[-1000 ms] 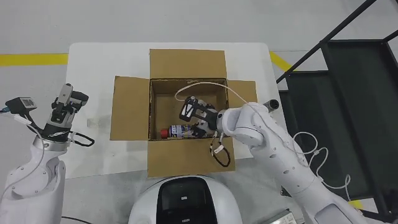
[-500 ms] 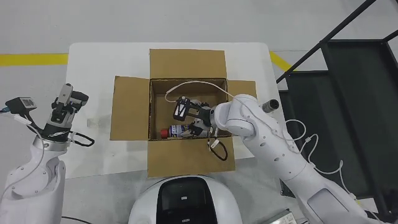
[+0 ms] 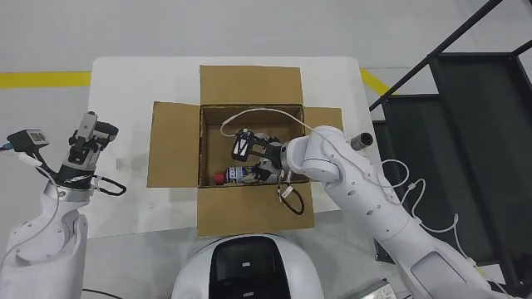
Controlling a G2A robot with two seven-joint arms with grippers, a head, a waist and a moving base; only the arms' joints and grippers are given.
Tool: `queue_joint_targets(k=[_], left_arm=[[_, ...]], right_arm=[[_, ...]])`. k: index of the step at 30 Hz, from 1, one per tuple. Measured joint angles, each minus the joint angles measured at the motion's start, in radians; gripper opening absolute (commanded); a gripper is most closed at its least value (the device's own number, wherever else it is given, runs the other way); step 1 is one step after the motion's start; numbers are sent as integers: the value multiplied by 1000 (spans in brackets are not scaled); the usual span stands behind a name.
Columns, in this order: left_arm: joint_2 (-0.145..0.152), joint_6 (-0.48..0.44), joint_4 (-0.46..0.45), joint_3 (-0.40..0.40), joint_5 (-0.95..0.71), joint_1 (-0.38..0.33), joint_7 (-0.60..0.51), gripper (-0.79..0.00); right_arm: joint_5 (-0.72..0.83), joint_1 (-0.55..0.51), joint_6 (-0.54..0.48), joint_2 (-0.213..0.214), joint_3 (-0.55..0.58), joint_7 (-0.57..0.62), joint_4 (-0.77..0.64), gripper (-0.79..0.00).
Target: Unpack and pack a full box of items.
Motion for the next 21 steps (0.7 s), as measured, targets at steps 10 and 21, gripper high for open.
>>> queue_joint_targets(k=[10, 21], left_arm=[[0, 0, 0, 0, 0, 0, 0, 0], [0, 0, 0, 0, 0, 0, 0, 0]], right_arm=[[0, 0, 0, 0, 0, 0, 0, 0], [21, 48, -11, -7, -30, 14, 65, 0]])
